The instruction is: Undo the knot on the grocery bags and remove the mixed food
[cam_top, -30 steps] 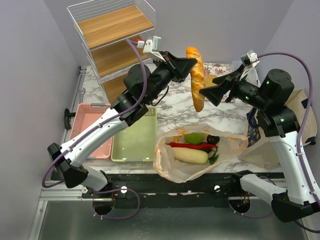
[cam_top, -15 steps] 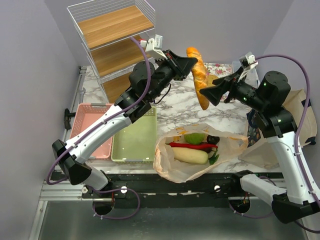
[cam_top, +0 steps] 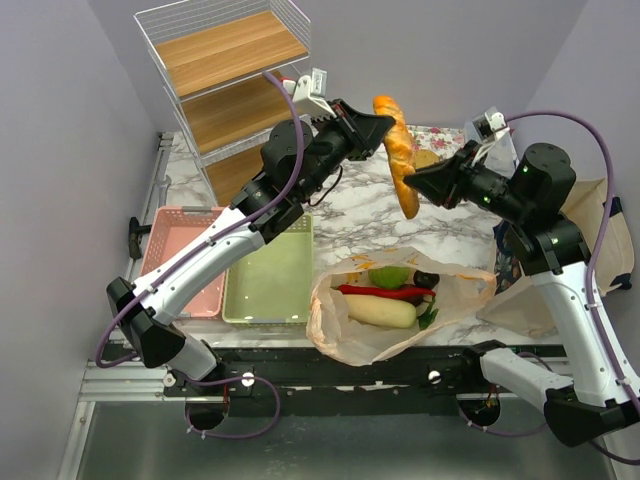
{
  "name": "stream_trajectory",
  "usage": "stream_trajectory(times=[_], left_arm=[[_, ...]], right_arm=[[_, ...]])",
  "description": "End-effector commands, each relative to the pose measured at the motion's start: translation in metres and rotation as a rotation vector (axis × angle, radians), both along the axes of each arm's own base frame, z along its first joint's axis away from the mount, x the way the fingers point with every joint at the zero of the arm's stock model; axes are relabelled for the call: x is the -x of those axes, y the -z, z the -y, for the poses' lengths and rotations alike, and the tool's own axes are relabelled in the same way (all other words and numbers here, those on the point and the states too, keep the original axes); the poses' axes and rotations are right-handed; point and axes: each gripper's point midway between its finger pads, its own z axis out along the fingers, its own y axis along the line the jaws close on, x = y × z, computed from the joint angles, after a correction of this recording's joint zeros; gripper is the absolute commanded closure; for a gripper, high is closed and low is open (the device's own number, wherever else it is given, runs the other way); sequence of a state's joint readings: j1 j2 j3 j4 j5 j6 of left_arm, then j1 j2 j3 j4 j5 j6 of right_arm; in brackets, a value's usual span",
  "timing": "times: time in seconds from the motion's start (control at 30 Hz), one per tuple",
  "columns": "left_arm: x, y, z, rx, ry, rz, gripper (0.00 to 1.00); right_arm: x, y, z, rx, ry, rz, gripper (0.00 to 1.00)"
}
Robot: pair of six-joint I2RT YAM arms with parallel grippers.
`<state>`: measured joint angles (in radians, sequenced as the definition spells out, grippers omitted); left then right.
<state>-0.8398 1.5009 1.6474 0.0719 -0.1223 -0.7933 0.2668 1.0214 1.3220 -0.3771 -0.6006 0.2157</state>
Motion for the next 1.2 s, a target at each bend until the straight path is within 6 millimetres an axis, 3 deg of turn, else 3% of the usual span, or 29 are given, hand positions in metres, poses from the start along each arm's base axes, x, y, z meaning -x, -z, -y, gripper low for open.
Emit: stream_trajectory(times=[0.0,0.03,0.23,0.27,0.4,0.57,0.67,0.8,0.97,1.17], left_arm=[[0.002,-0.026,-0.010,0.061,-0.005,0.046,0.82],[0.003,-0.025,-0.010,0.052,0.000,0.055,0.74],[-0.003,-0.003,-0.026,-0.020,0.000,0.065,0.06],[-0.005,0.003,-0.029,-0.037,-0.002,0.063,0.02],[-0.004,0.021,-0.043,-0.157,0.017,0.112,0.02],[0.005,0.045,-0.059,-0.415,0.024,0.209,0.01],[0.013,0.063,-0.069,-0.564,0.052,0.235,0.02],[0.016,0.083,-0.088,-0.677,0.046,0.240,0.02],[0.017,0.101,-0.108,-0.721,0.046,0.211,0.02],[0.009,0.120,-0.117,-0.753,0.060,0.151,0.02]], right_arm=[[-0.012,-0.003,0.009,0.008,0.073,0.016,0.92],[-0.013,-0.004,0.011,0.011,0.087,0.021,0.99],[-0.019,-0.015,0.017,-0.003,0.139,0.028,0.99],[-0.021,-0.016,0.019,-0.001,0.158,0.032,0.99],[-0.044,-0.017,0.038,0.035,0.301,0.049,0.99],[-0.098,0.001,0.075,0.186,0.549,0.049,0.99],[-0.128,0.018,0.087,0.268,0.626,0.036,0.99],[-0.169,0.052,0.107,0.392,0.704,0.035,0.99],[-0.218,0.104,0.157,0.492,0.804,-0.038,0.99],[-0.267,0.171,0.182,0.588,0.824,-0.089,0.99]])
